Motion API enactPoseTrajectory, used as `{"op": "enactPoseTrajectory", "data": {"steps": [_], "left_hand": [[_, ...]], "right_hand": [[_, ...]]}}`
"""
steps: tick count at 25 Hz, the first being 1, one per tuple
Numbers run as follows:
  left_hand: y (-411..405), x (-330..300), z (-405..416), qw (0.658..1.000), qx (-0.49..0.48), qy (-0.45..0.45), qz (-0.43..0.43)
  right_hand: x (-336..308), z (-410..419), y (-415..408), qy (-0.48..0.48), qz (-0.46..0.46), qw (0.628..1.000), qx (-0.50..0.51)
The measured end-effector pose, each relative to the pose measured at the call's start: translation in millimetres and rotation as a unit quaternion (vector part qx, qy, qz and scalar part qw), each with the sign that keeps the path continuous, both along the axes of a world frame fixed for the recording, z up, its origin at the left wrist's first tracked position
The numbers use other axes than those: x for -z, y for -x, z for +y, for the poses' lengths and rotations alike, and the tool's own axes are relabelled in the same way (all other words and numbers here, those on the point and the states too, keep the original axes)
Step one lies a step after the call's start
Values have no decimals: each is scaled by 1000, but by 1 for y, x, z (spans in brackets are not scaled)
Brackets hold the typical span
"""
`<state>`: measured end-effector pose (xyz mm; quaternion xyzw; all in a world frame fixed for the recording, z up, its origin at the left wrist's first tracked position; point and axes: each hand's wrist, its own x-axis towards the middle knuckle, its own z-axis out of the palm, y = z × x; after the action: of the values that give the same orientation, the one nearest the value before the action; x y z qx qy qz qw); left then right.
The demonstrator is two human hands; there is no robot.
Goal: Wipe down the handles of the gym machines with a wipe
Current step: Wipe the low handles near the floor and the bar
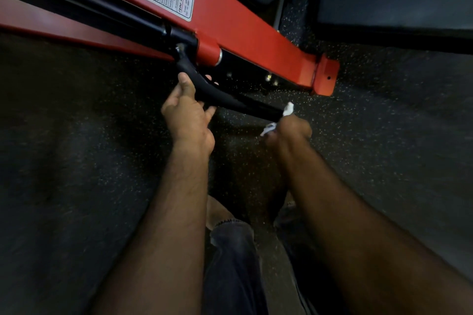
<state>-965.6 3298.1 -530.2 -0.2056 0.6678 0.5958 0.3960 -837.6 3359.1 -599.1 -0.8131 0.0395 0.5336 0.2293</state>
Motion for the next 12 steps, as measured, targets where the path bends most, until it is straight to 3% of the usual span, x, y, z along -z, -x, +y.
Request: {"op": "enactPoseTrajectory", "data": {"steps": [2, 4, 7, 9, 11, 12], "left_hand": [[-7, 3, -3, 1000, 3, -18, 1], [-17, 4, -6, 1000, 13, -19, 11], [-21, 8, -6, 1000, 5, -10, 27], [-20, 8, -5, 999, 0, -21, 26], [-21, 6, -7, 999, 20, -37, 17], [-21, 6, -10, 998, 31, -45, 12]], "right_hand": [[26, 7, -15, 13, 32, 997, 68], [57, 8, -22, 61, 72, 994, 56], [18, 3, -5, 53, 166, 983, 51], [-3, -3, -1, 46, 167, 984, 42], [4, 5, -9, 65, 153, 983, 82], [11, 8, -14, 33, 167, 972, 161]]}}
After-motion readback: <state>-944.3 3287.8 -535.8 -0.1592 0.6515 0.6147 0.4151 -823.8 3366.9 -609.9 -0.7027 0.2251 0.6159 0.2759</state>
